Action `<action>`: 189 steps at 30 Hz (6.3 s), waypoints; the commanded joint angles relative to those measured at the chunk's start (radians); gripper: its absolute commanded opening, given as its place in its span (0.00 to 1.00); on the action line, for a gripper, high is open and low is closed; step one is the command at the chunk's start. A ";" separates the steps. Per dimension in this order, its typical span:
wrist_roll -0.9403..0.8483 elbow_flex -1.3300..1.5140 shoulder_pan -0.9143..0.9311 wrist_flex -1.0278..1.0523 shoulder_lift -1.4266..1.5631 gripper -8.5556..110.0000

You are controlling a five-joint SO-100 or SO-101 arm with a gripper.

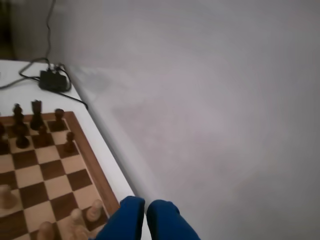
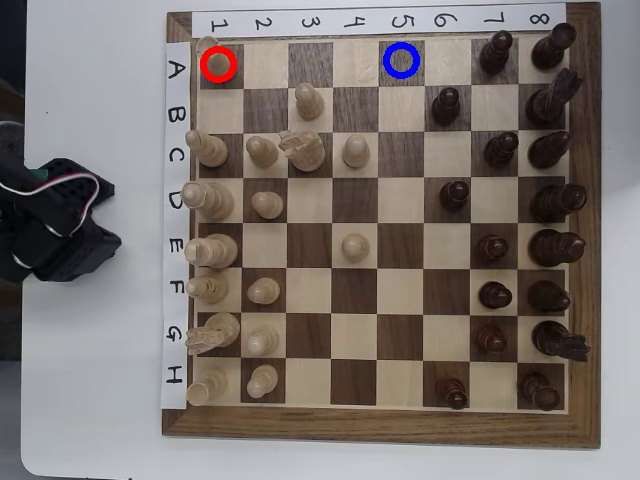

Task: Move the piece to destination

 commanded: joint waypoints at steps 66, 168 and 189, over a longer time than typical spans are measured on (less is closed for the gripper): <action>1.236 0.486 -1.617 0.034 -0.522 0.15; 0.986 1.203 -1.631 -0.778 -0.193 0.23; 0.959 1.305 -1.635 -0.930 -0.262 0.23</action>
